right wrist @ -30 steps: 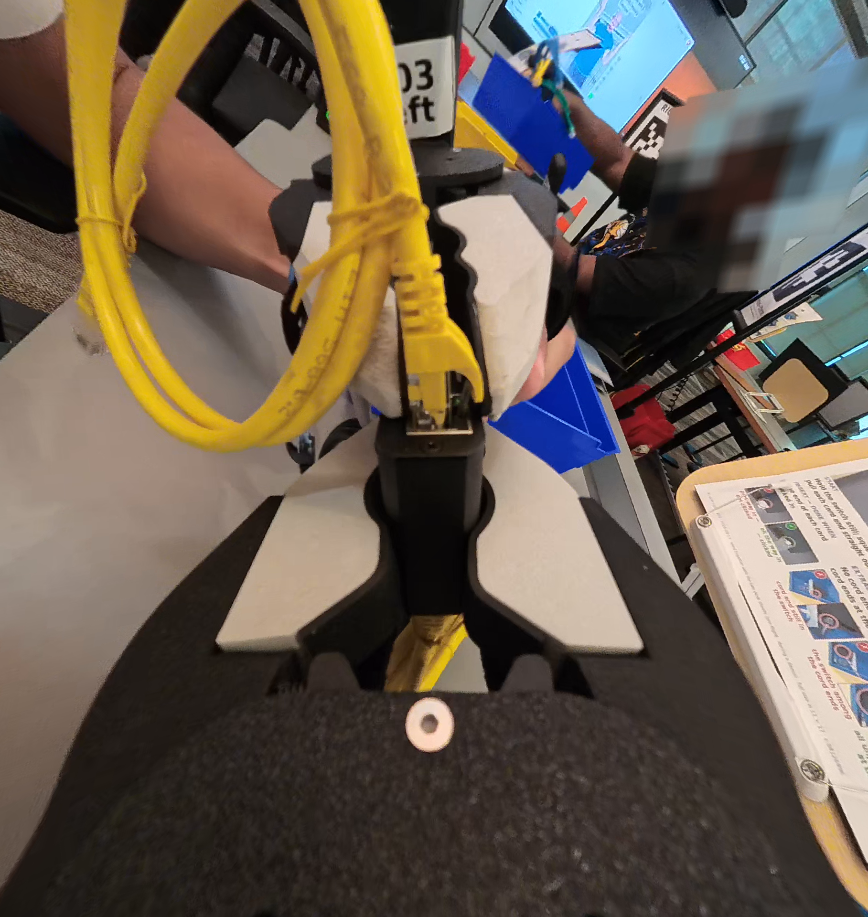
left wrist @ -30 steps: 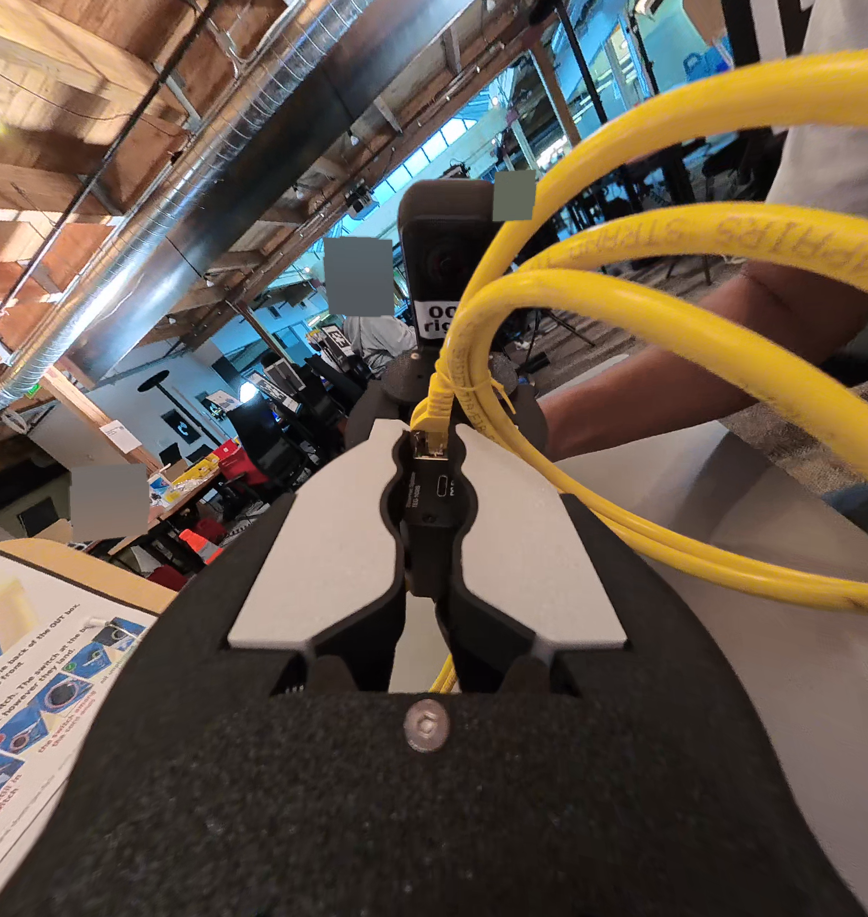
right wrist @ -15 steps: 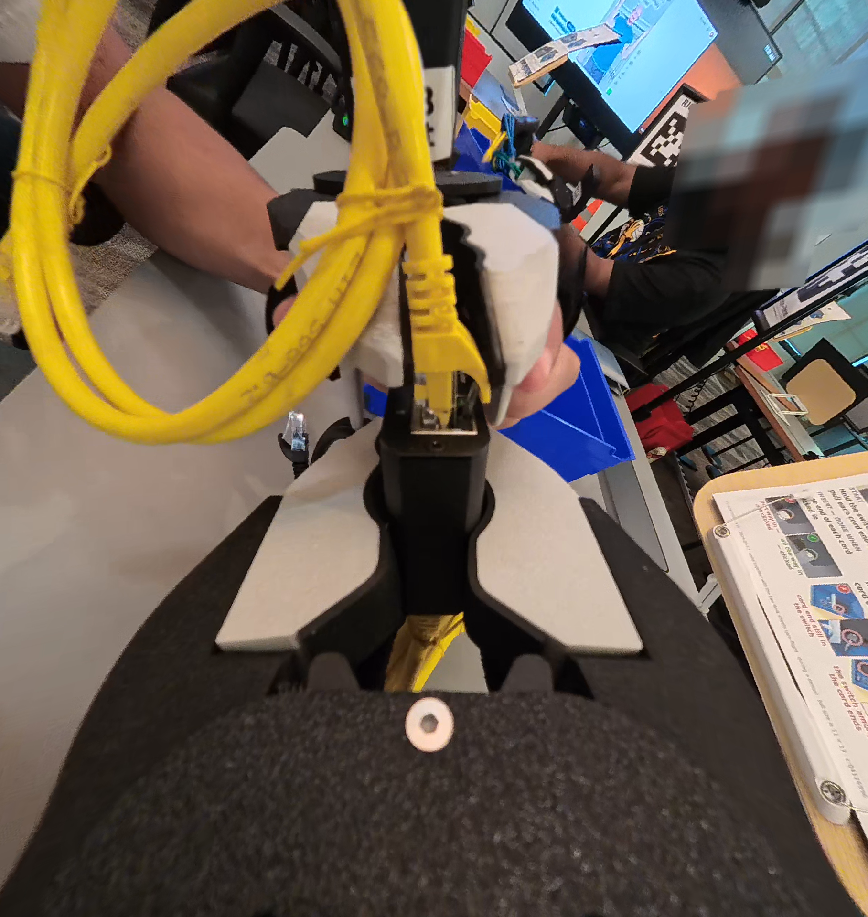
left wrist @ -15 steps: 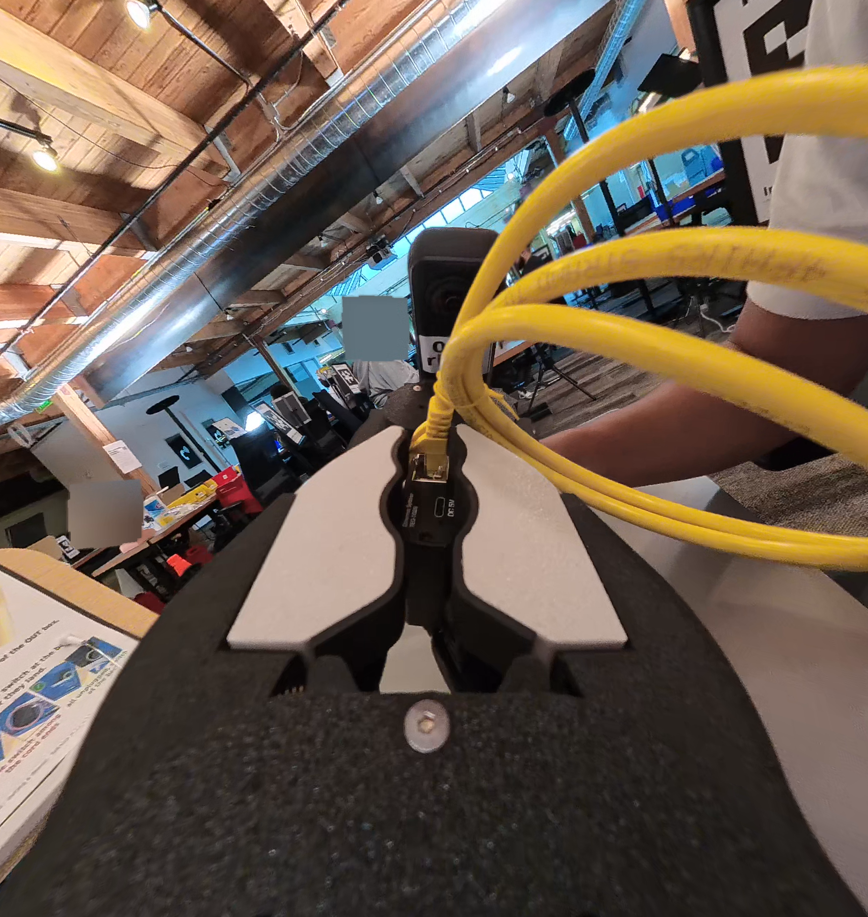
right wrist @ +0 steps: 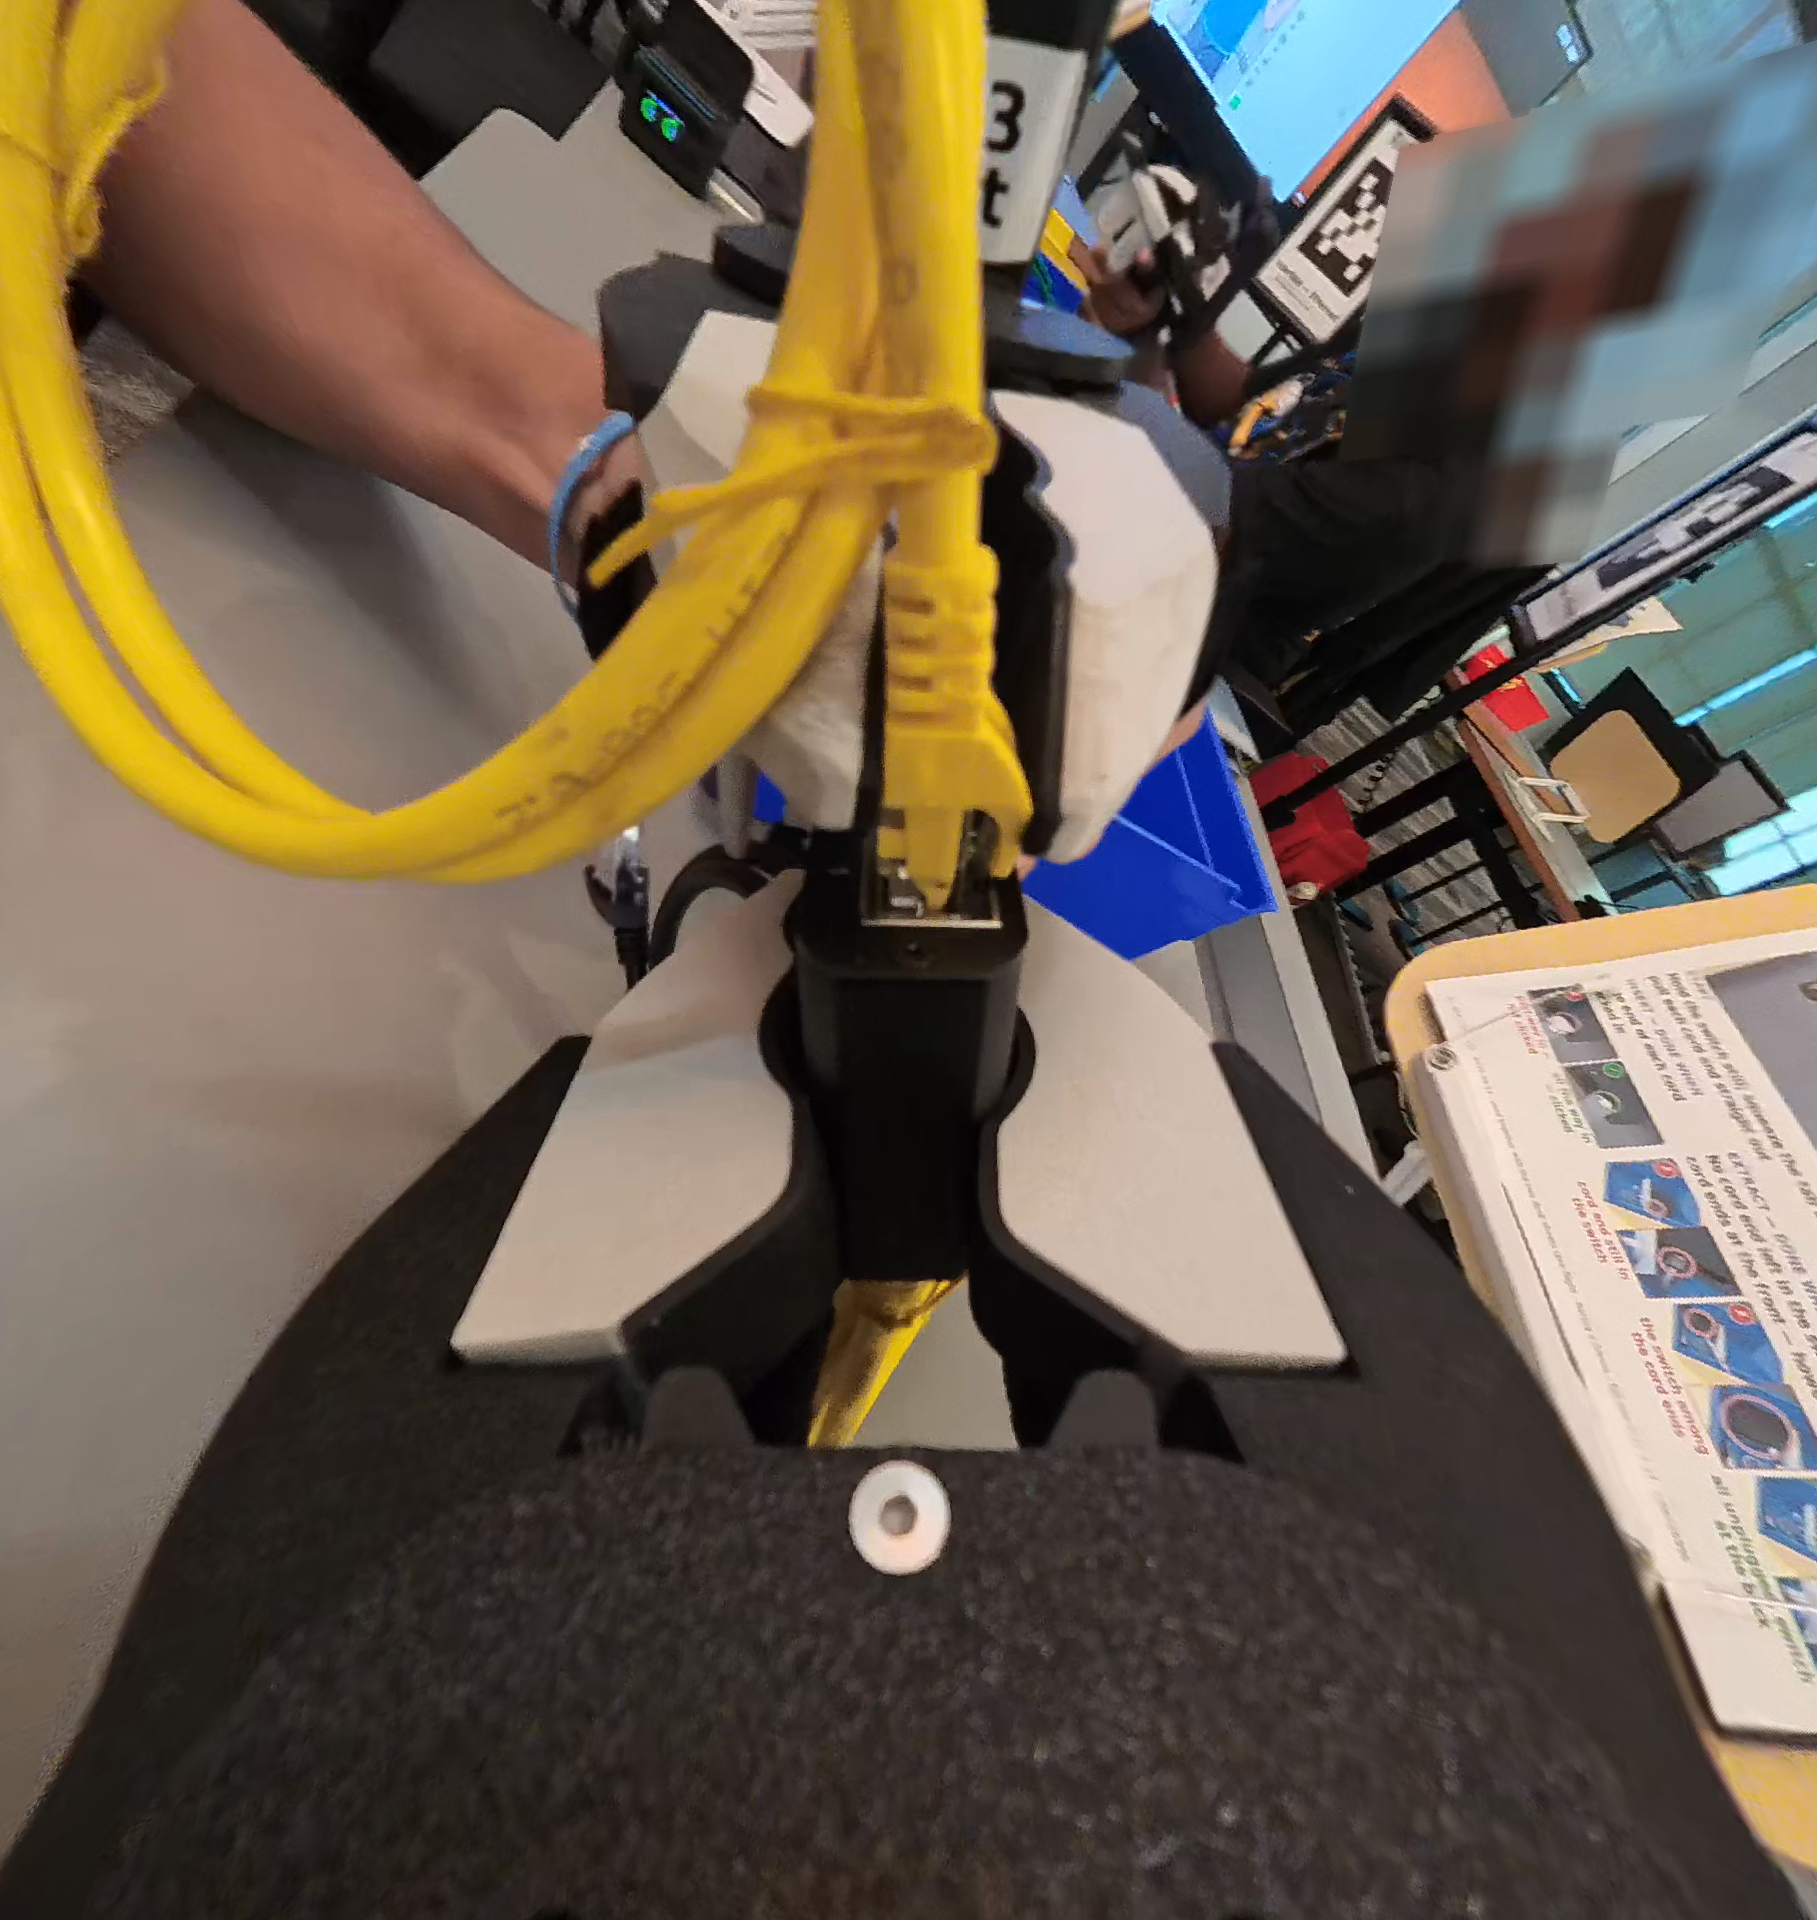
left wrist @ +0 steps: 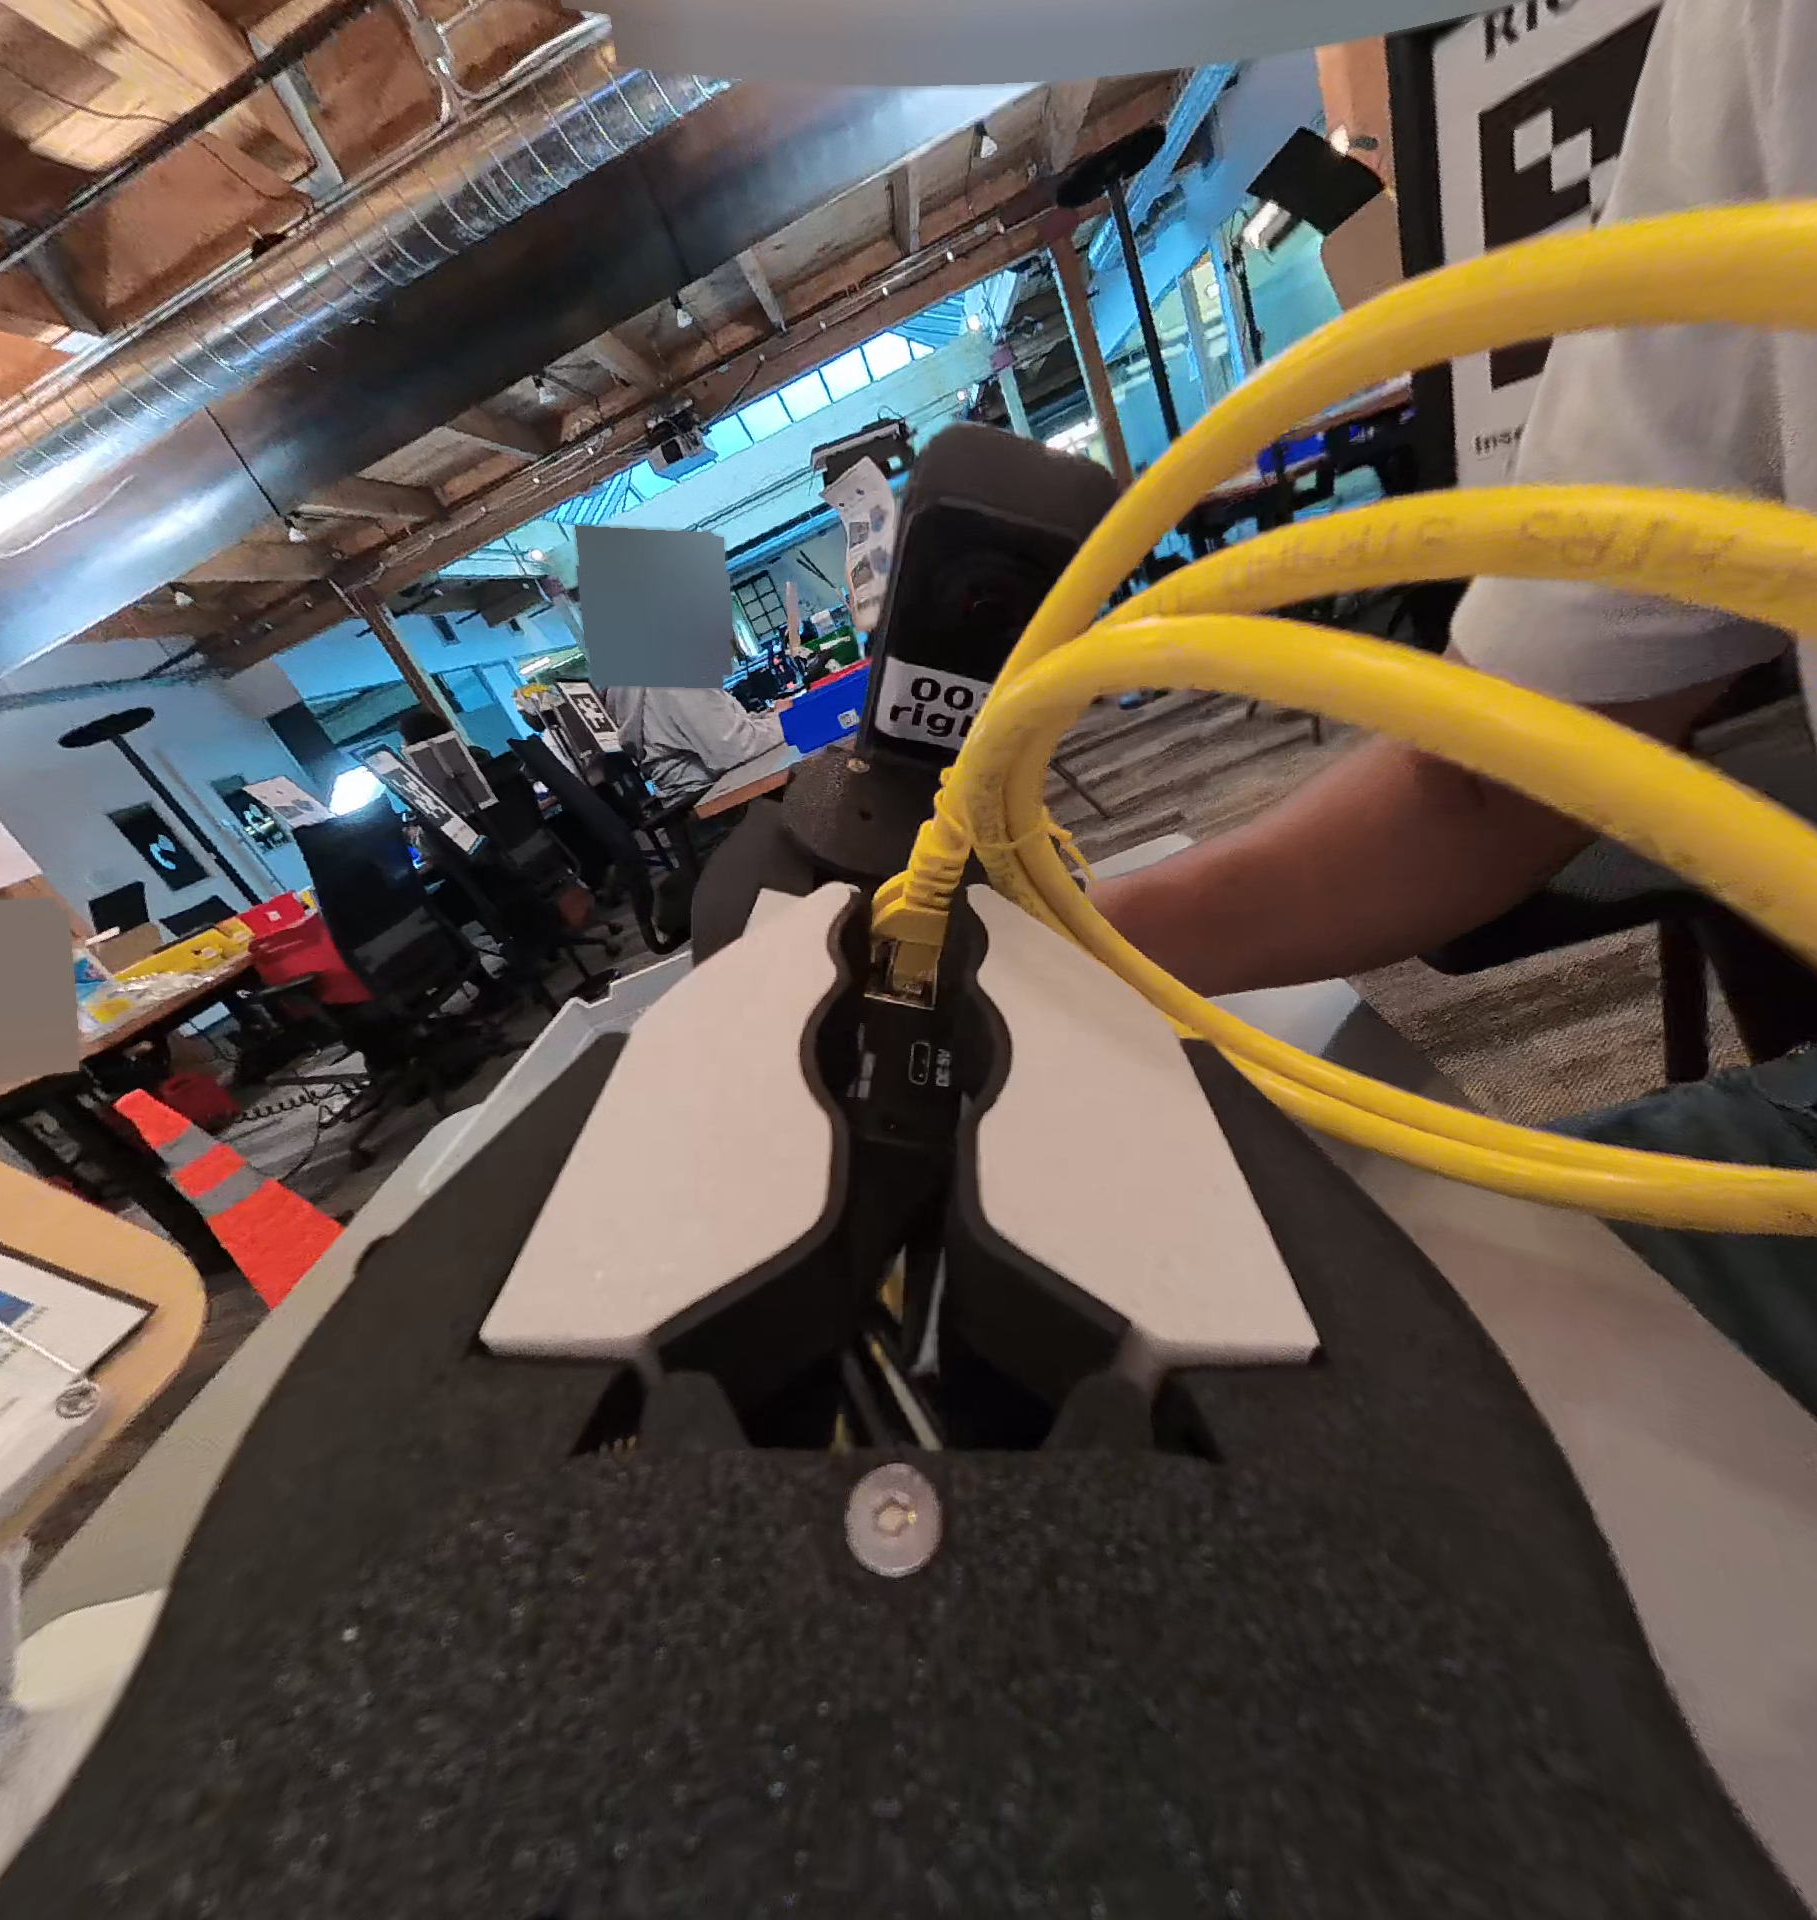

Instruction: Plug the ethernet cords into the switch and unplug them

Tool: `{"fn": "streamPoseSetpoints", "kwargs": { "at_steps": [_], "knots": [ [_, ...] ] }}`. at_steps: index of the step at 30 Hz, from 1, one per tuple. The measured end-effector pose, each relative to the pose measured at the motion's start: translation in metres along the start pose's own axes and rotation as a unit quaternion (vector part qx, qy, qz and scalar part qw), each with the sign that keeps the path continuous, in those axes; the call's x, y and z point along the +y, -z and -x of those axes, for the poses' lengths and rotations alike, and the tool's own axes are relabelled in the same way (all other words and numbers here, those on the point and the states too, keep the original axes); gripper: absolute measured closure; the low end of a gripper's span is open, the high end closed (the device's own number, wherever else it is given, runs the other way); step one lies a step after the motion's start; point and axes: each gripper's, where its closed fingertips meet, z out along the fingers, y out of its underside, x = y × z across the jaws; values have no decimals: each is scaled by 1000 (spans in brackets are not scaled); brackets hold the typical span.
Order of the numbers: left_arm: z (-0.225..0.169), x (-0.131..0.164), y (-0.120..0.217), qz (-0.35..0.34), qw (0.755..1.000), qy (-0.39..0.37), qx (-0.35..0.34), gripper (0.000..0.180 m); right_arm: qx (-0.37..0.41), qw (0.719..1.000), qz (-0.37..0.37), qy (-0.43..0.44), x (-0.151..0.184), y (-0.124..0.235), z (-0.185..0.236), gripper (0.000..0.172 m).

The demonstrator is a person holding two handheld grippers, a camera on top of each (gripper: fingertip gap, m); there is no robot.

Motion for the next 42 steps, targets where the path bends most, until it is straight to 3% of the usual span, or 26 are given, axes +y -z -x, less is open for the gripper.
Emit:
{"fn": "streamPoseSetpoints", "kwargs": {
  "at_steps": [15,18,24,32,38,42],
  "knots": [
    [-6,1,3,49,996,-79,-8,167,-12,1000,-23,1,-4,-4,6,145],
    [-4,-3,2,29,995,-94,-23,167,-9,999,-33,-15,-7,-4,4,145],
    [5,-8,5,-6,997,-45,-57,166,-16,996,-52,-63,-13,-5,0,146],
    [13,9,8,44,996,67,-49,165,-7,997,-28,-73,3,-5,-4,146],
    [13,14,5,53,995,5,-87,166,-13,995,-43,-90,1,-7,-3,146],
    [11,17,6,59,995,9,-77,166,-11,996,-32,-81,4,-8,-1,146]
  ]
}}
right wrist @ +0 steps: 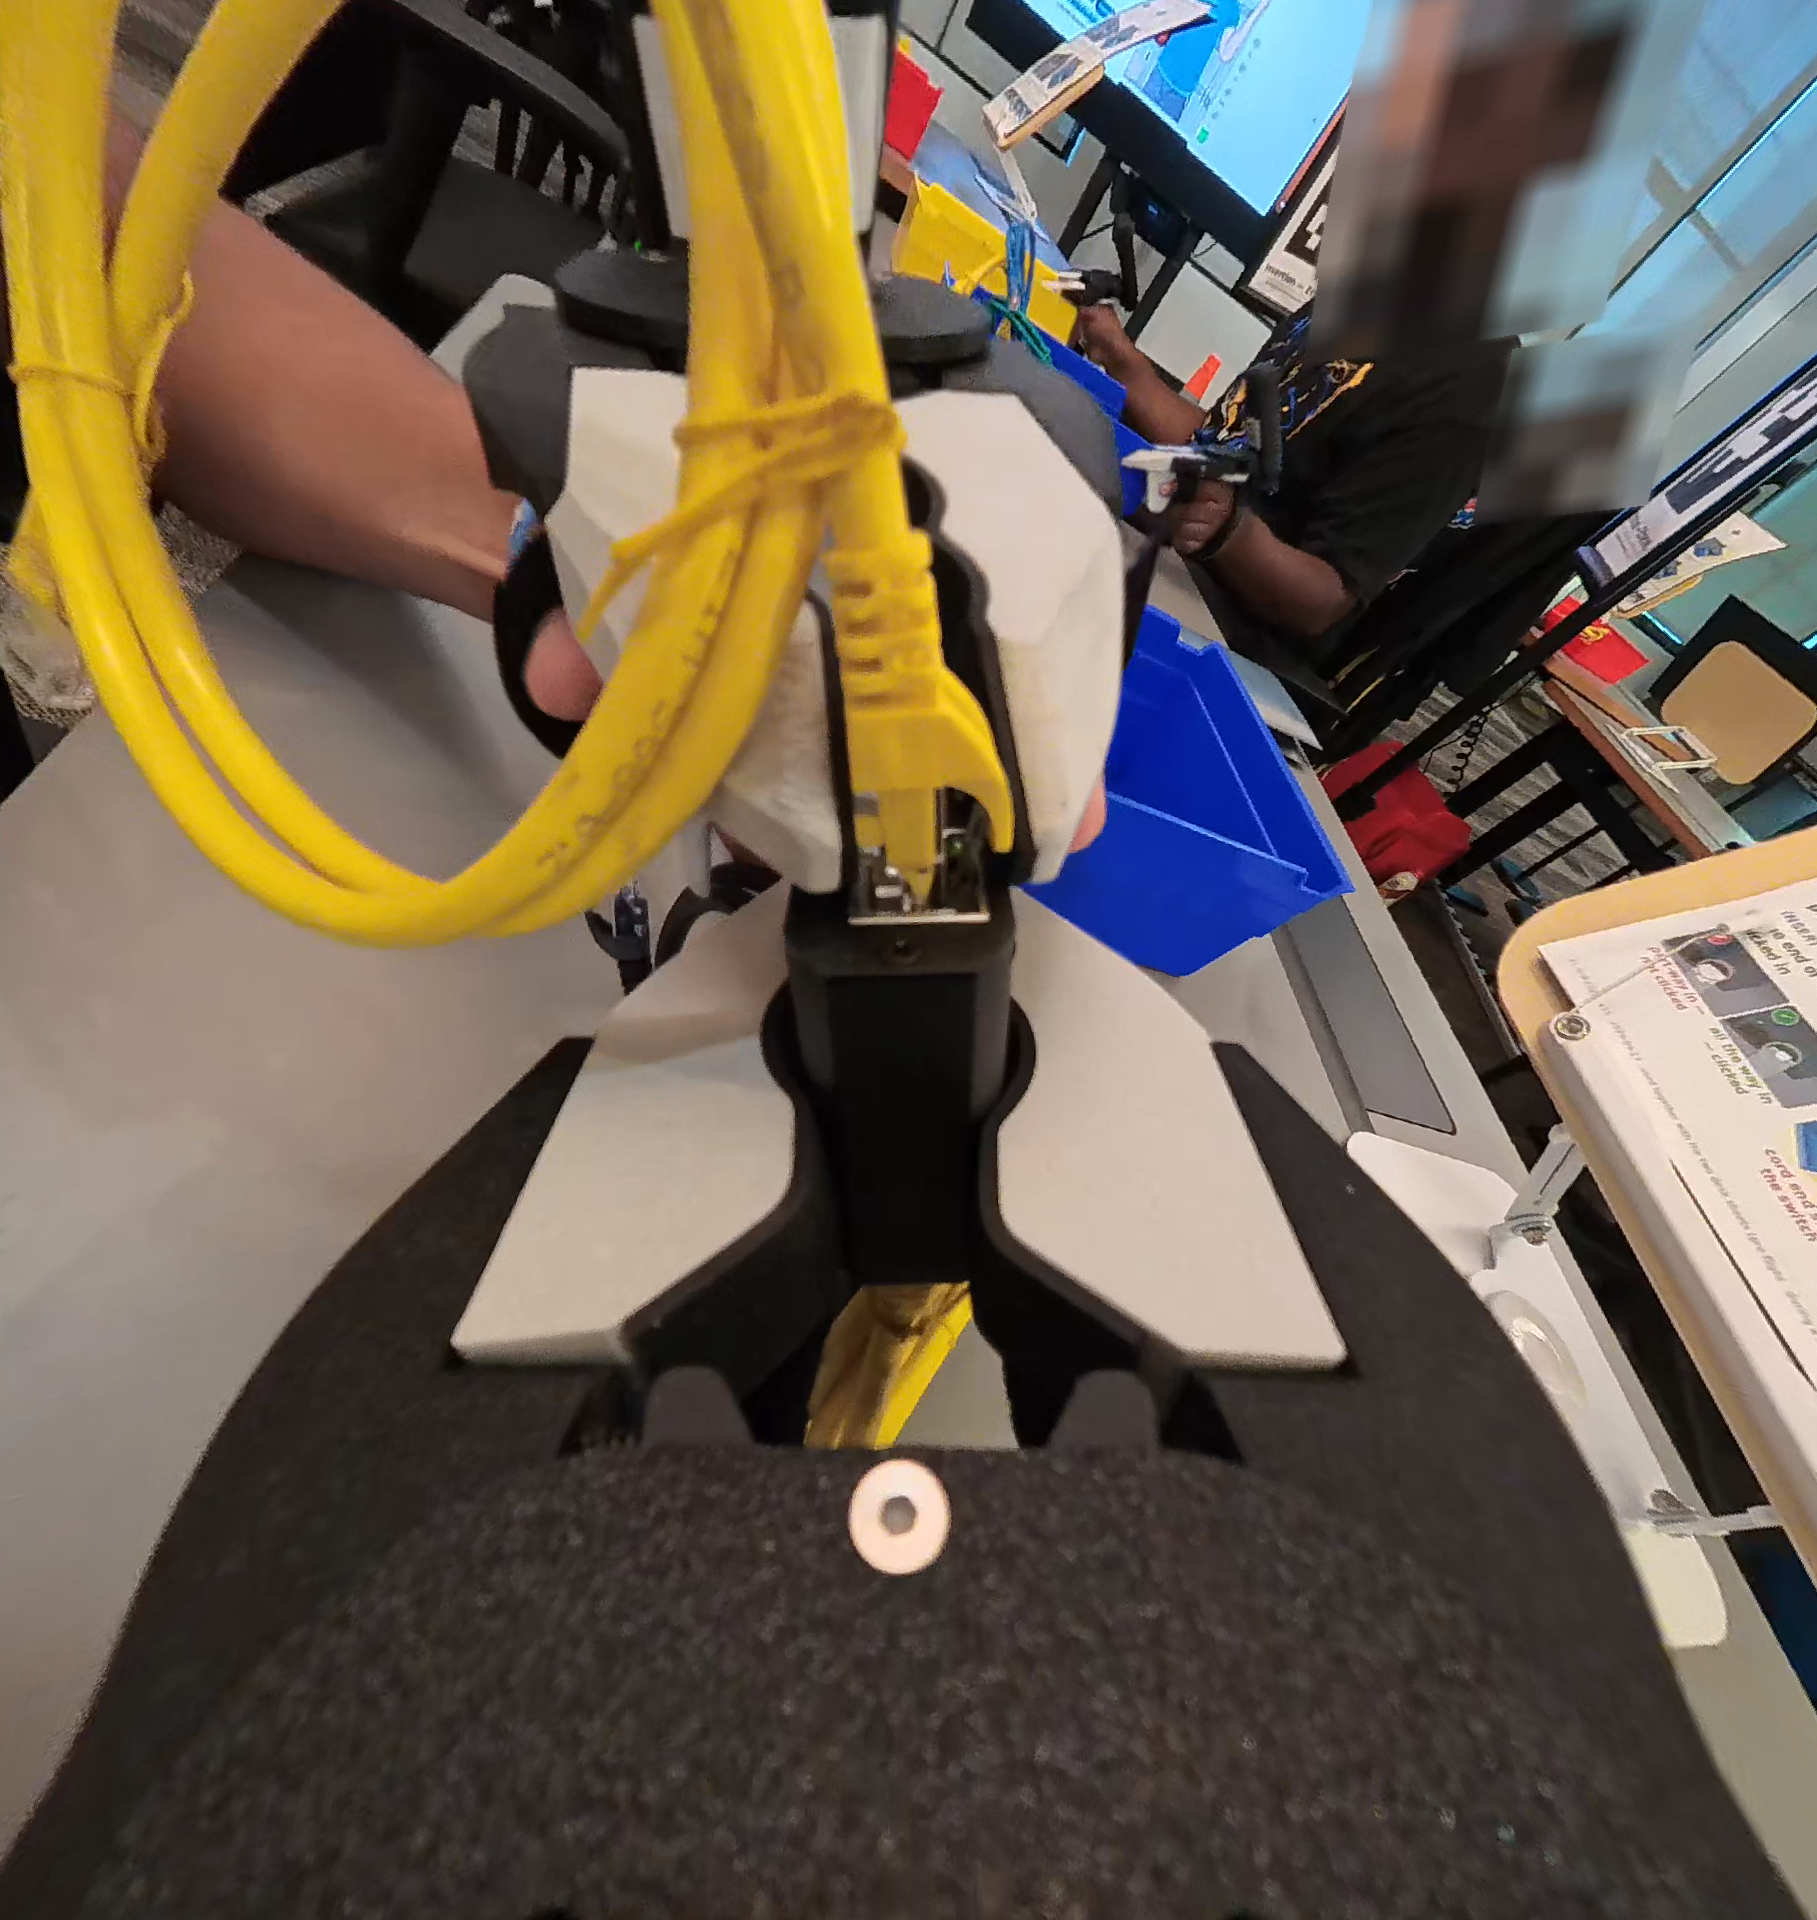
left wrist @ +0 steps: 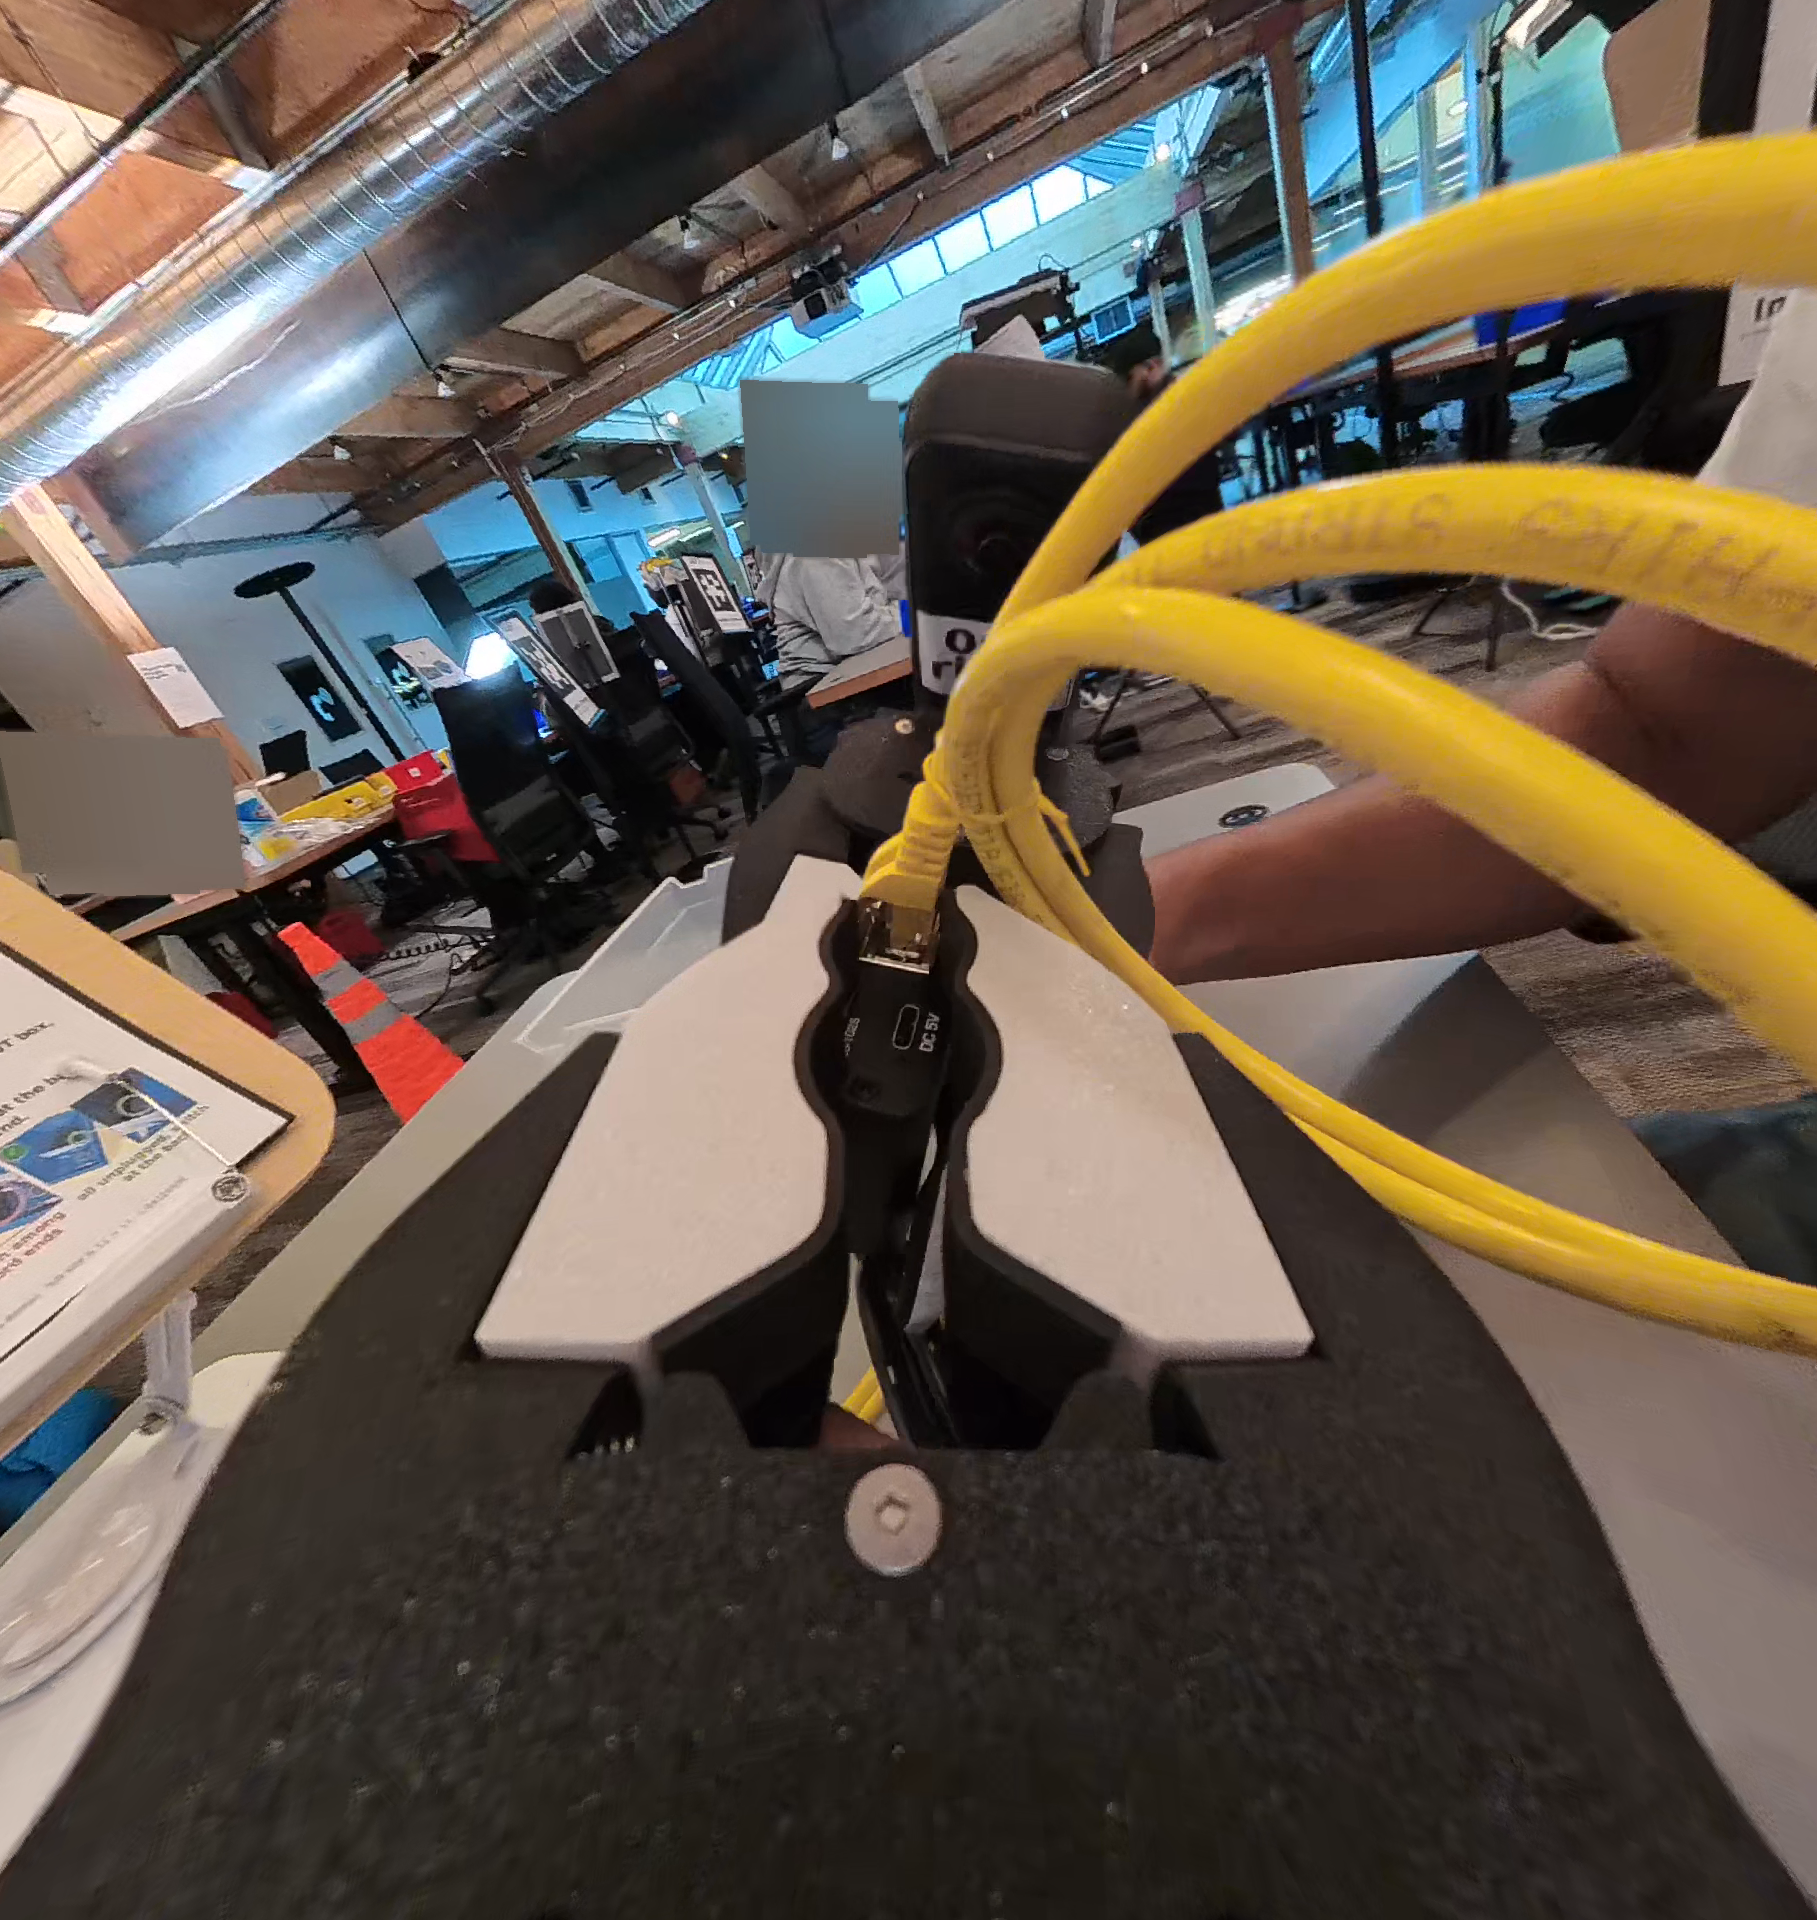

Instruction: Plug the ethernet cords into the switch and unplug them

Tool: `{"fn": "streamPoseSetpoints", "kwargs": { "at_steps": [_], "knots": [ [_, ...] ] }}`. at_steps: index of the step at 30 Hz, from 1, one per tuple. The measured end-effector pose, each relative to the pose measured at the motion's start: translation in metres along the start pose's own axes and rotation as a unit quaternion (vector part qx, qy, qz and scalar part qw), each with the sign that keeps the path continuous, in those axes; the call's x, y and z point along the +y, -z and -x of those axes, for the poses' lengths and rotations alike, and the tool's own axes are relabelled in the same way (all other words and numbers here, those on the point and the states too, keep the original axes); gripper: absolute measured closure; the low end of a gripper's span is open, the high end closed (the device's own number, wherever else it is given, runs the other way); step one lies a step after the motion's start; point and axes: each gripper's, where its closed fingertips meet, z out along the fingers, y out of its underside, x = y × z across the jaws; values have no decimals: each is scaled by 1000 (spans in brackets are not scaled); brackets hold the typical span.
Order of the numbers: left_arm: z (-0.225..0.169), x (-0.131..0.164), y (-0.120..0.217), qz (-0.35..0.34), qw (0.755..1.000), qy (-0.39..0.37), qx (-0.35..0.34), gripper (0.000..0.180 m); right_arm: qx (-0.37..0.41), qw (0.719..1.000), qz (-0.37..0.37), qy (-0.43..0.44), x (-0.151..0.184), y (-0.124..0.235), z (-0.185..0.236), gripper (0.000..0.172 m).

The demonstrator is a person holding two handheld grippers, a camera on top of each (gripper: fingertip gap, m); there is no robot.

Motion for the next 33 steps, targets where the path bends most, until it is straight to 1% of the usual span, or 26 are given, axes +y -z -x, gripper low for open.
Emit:
{"fn": "streamPoseSetpoints", "kwargs": {
  "at_steps": [2,5,7,12,17,21,25,30,32,33],
  "knots": [
    [0,3,1,13,1000,9,9,167,2,1000,11,3,3,0,0,146],
    [-1,7,1,31,999,-5,11,167,0,1000,20,7,8,-1,1,146],
    [-3,5,2,25,1000,-11,8,167,-7,1000,11,7,5,-2,4,146],
    [-6,-1,3,7,1000,3,16,169,-22,1000,-16,2,-4,-2,9,145],
    [-7,-7,6,-3,1000,4,19,170,-8,999,17,31,-4,-2,6,145],
    [-9,-10,6,-11,1000,12,22,170,-17,999,17,38,-8,0,8,145],
    [-9,-6,6,1,1000,5,28,169,-15,999,18,36,-4,-2,8,145],
    [0,-3,5,28,999,-6,14,169,11,996,70,44,5,5,-5,146],
    [0,-6,6,19,1000,-14,9,169,7,997,64,44,1,8,-5,146],
    [1,-6,7,22,1000,-2,11,168,7,997,65,46,1,10,-5,146]
  ]
}}
